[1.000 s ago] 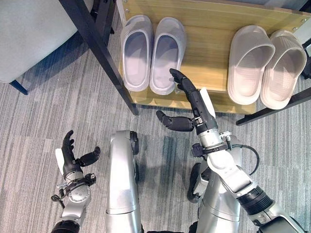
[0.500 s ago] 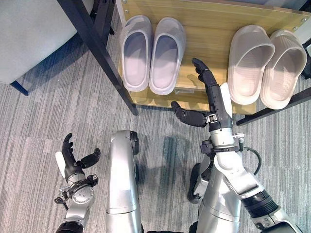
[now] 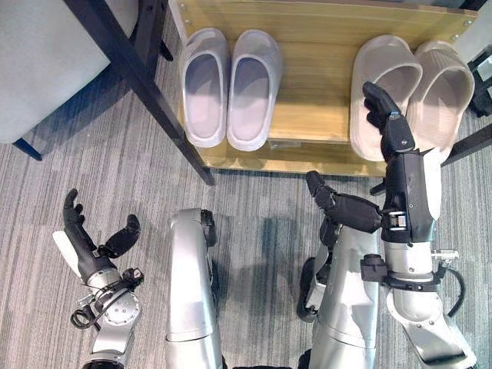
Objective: Arrange the slippers neatly on the shoe rack.
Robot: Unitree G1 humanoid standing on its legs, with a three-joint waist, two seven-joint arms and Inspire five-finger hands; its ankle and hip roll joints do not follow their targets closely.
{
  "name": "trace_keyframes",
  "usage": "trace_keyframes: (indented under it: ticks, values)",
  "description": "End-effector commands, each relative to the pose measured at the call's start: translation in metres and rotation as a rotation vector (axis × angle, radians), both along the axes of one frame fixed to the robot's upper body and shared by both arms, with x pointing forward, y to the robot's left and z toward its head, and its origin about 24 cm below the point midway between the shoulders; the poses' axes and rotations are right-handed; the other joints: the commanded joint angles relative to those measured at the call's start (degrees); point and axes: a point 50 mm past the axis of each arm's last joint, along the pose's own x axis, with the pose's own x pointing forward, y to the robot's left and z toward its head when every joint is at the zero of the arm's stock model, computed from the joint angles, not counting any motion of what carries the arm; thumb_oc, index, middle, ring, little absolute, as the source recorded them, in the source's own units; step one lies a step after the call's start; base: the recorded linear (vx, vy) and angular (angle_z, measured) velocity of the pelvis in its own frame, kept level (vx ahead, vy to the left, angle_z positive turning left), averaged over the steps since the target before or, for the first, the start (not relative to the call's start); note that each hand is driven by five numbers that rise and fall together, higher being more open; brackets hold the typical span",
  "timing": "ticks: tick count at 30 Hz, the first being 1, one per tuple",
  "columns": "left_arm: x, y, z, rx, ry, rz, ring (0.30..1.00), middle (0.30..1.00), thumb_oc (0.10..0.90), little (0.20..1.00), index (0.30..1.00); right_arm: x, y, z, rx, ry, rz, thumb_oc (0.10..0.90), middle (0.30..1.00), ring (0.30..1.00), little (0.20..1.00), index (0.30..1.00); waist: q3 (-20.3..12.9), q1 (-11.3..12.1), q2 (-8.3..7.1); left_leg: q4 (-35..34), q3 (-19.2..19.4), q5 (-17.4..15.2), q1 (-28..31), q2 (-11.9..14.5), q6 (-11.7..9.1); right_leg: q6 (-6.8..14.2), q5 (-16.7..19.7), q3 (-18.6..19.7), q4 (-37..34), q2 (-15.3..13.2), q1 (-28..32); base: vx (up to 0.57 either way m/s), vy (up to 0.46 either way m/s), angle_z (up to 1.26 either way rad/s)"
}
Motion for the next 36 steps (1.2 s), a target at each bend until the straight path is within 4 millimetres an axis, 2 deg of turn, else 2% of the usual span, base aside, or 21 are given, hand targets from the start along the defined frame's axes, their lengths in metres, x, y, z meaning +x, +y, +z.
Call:
trace_keyframes:
  ticks: [1, 4, 5, 6, 9, 13, 14, 15, 16, 17, 18, 20, 21, 22, 24, 25, 28, 31, 32, 33, 36]
  values:
    - [-0.002, 0.014, 0.041, 0.088, -0.218, 0.006, 0.900, 0.900, 0.800, 0.900, 0.900, -0.029, 0.001, 0.058, 0.063, -0.364, 0.139, 0.800, 0.900, 0.900, 0.900, 0.900, -2.3, 2.7, -0.51, -4.7, 0.9, 5.0, -0.3, -4.1, 3.7, -4.9, 3.8, 0.5, -6.3, 1.5, 2.2, -0.10, -0.017, -0.06]
    - [0.011, 0.005, 0.063, 0.064, -0.333, -0.054, 0.900, 0.900, 0.800, 0.900, 0.900, -0.023, -0.017, 0.055, 0.233, -0.381, 0.095, 0.800, 0.900, 0.900, 0.900, 0.900, -2.3, 2.2, -0.96, -12.7, 1.8, 7.5, -0.3, -4.1, 3.6, -5.2, 5.5, -1.0, -13.0, 2.0, 2.3, -0.12, 0.032, -0.10]
    - [0.017, -0.002, 0.075, 0.069, -0.393, -0.113, 0.900, 0.900, 0.800, 0.900, 0.900, -0.021, -0.022, 0.053, 0.256, -0.369, 0.099, 0.800, 0.900, 0.900, 0.900, 0.900, -3.5, 2.0, -0.72, -17.5, 1.9, 9.7, -0.3, -4.2, 3.8, -5.0, 6.6, -2.5, -17.6, 1.5, 3.3, -0.12, 0.054, -0.17]
    - [0.017, -0.002, 0.075, 0.069, -0.393, -0.115, 0.900, 0.900, 0.800, 0.900, 0.900, -0.021, -0.022, 0.053, 0.256, -0.369, 0.100, 0.800, 0.900, 0.900, 0.900, 0.900, -3.5, 1.9, -0.66, -17.8, 1.9, 10.0, -0.3, -4.3, 3.8, -5.0, 6.9, -2.6, -17.8, 1.4, 3.4, -0.12, 0.049, -0.16]
    - [0.020, -0.010, 0.078, 0.116, -0.380, -0.172, 0.900, 0.900, 0.800, 0.900, 0.900, -0.016, -0.032, 0.041, 0.294, -0.306, 0.065, 0.800, 0.900, 0.900, 0.900, 0.900, -7.8, 1.7, -0.60, -25.2, 2.0, 12.8, 0.6, -4.1, 4.1, -4.5, 8.5, -4.6, -25.3, 0.7, 5.4, -0.08, 0.051, 0.05]
    - [0.025, -0.017, 0.069, 0.334, -0.237, -0.227, 0.900, 0.900, 0.800, 0.900, 0.900, -0.003, -0.054, 0.010, 0.215, -0.164, -0.196, 0.800, 0.900, 0.900, 0.900, 0.900, -11.0, 1.4, -0.93, -38.6, 2.7, 16.6, 8.7, -2.6, 4.3, -3.7, 11.9, -7.3, -38.1, -1.2, 13.1, -0.05, 0.065, 0.08]
    - [0.025, -0.017, 0.069, 0.334, -0.237, -0.227, 0.900, 0.900, 0.800, 0.900, 0.900, -0.003, -0.054, 0.010, 0.215, -0.165, -0.196, 0.800, 0.900, 0.900, 0.900, 0.900, -10.9, 1.4, -0.91, -38.8, 2.6, 16.7, 8.8, -2.6, 4.3, -3.7, 12.0, -7.4, -38.2, -1.2, 13.3, -0.01, 0.067, 0.12]
    - [0.027, -0.016, 0.060, 0.375, -0.168, -0.243, 0.900, 0.900, 0.800, 0.900, 0.900, 0.005, -0.061, -0.006, 0.142, -0.108, -0.333, 0.800, 0.900, 0.900, 0.900, 0.900, -12.4, 1.5, -0.92, -45.0, 2.6, 18.2, 13.4, -1.7, 4.0, -3.1, 13.5, -8.6, -44.8, -1.9, 17.7, 0.00, 0.047, 0.07]
    - [0.027, -0.015, 0.057, 0.417, -0.130, -0.248, 0.900, 0.900, 0.800, 0.900, 0.900, 0.005, -0.063, -0.012, 0.121, -0.084, -0.362, 0.800, 0.900, 0.900, 0.900, 0.900, -13.1, 1.4, -1.05, -47.1, 2.5, 18.6, 15.0, -1.6, 3.9, -3.0, 13.8, -8.9, -46.9, -1.8, 19.3, 0.00, 0.045, 0.03]
    - [0.027, -0.015, 0.056, 0.419, -0.128, -0.247, 0.900, 0.900, 0.800, 0.900, 0.900, 0.005, -0.063, -0.012, 0.121, -0.084, -0.364, 0.800, 0.900, 0.900, 0.900, 0.900, -12.8, 1.4, -1.04, -47.8, 2.5, 18.9, 15.7, -1.6, 3.9, -3.0, 14.1, -9.1, -47.6, -1.8, 20.1, 0.00, 0.000, 0.00]
    - [0.030, -0.017, 0.042, 0.483, -0.030, -0.268, 0.900, 0.900, 0.800, 0.900, 0.900, 0.011, -0.061, -0.035, 0.143, 0.033, -0.354, 0.800, 0.900, 0.900, 0.900, 0.900, -14.0, 1.2, -1.59, -54.3, 2.8, 20.2, 21.2, -0.6, 3.7, -2.6, 15.5, -10.5, -54.6, -2.1, 25.6, 0.00, 0.000, 0.00]
    - [0.029, -0.016, 0.030, 0.501, 0.043, -0.279, 0.900, 0.900, 0.800, 0.900, 0.900, 0.015, -0.056, -0.052, 0.121, 0.130, -0.335, 0.800, 0.900, 0.900, 0.900, 0.900, -15.0, 1.0, -1.67, -59.4, 3.4, 21.1, 25.7, -0.2, 3.6, -1.7, 16.8, -11.0, -59.6, -2.2, 29.6, 0.03, 0.028, 0.02]
    - [0.028, -0.016, 0.029, 0.501, 0.045, -0.278, 0.900, 0.900, 0.800, 0.900, 0.900, 0.015, -0.056, -0.053, 0.121, 0.131, -0.334, 0.800, 0.900, 0.900, 0.900, 0.900, -14.9, 1.0, -1.70, -59.8, 3.5, 21.3, 26.3, -0.2, 3.6, -1.7, 17.0, -11.1, -60.1, -2.1, 30.1, 0.06, 0.053, -0.04]
    - [0.025, -0.018, 0.011, 0.490, 0.128, -0.316, 0.900, 0.900, 0.800, 0.900, 0.900, 0.012, -0.053, -0.068, 0.048, 0.219, -0.321, 0.800, 0.900, 0.900, 0.900, 0.900, -15.6, 0.7, -1.57, -65.1, 4.1, 22.1, 31.6, 0.1, 3.5, -1.2, 18.3, -12.2, -66.2, -2.1, 35.3, 0.09, 0.040, -0.11]
    - [0.022, -0.020, 0.003, 0.469, 0.159, -0.334, 0.900, 0.900, 0.800, 0.900, 0.900, 0.011, -0.051, -0.079, 0.036, 0.271, -0.316, 0.800, 0.900, 0.900, 0.900, 0.900, -16.2, 0.5, -1.64, -68.0, 4.6, 22.8, 34.5, 0.2, 3.3, -0.9, 19.0, -12.8, -69.4, -1.8, 38.3, 0.08, 0.041, -0.15]
    - [0.018, -0.025, -0.013, 0.444, 0.234, -0.385, 0.900, 0.900, 0.800, 0.900, 0.900, 0.009, -0.051, -0.097, -0.013, 0.375, -0.310, 0.800, 0.900, 0.900, 0.900, 0.900, -17.3, 0.1, -1.73, -74.0, 5.7, 25.5, 39.3, -0.1, 3.4, -0.6, 22.9, -13.6, -75.8, -1.4, 42.6, 0.05, 0.037, -0.16]
    - [0.009, -0.035, -0.040, 0.360, 0.340, -0.463, 0.900, 0.900, 0.800, 0.900, 0.900, 0.001, -0.051, -0.131, -0.054, 0.552, -0.312, 0.800, 0.900, 0.900, 0.900, 0.900, -19.0, -0.4, -1.80, -83.7, 6.4, 27.8, 49.5, -0.1, 3.4, 0.9, 26.3, -15.1, -84.9, -0.3, 52.0, 0.17, 0.039, -0.20]
    - [-0.001, -0.041, -0.065, 0.348, 0.472, -0.535, 0.900, 0.900, 0.800, 0.900, 0.900, -0.005, -0.052, -0.160, -0.058, 0.699, -0.312, 0.800, 0.900, 0.900, 0.900, 0.900, -20.3, -0.5, -1.94, -93.2, 7.2, 30.2, 59.1, -0.2, 3.5, 2.0, 29.6, -15.6, -93.5, -0.1, 61.3, 0.18, 0.008, -0.05]
    - [-0.001, -0.041, -0.065, 0.348, 0.472, -0.535, 0.900, 0.900, 0.800, 0.900, 0.900, -0.005, -0.052, -0.160, -0.058, 0.699, -0.312, 0.800, 0.900, 0.900, 0.900, 0.900, -20.2, -0.5, -1.95, -93.4, 7.2, 30.4, 59.3, -0.2, 3.5, 2.0, 29.7, -15.7, -93.6, -0.1, 61.5, 0.19, -0.035, -0.14]
    - [-0.008, -0.044, -0.080, 0.303, 0.540, -0.560, 0.900, 0.900, 0.800, 0.900, 0.900, -0.011, -0.053, -0.185, -0.041, 0.822, -0.324, 0.800, 0.900, 0.900, 0.900, 0.900, -21.5, -0.5, -2.24, -98.6, 7.9, 32.0, 64.5, -0.2, 3.2, 2.7, 31.9, -16.0, -99.4, 0.2, 66.9, 0.20, -0.024, -0.08]
    - [-0.019, -0.048, -0.104, 0.201, 0.630, -0.567, 0.900, 0.900, 0.800, 0.900, 0.900, -0.020, -0.055, -0.209, -0.051, 0.938, -0.349, 0.800, 0.900, 0.900, 0.900, 0.900, -23.7, -0.6, -2.52, -106.5, 9.4, 34.3, 71.7, -0.5, 2.6, 3.8, 34.6, -16.3, -107.1, 0.8, 73.7, 0.21, -0.029, -0.08]
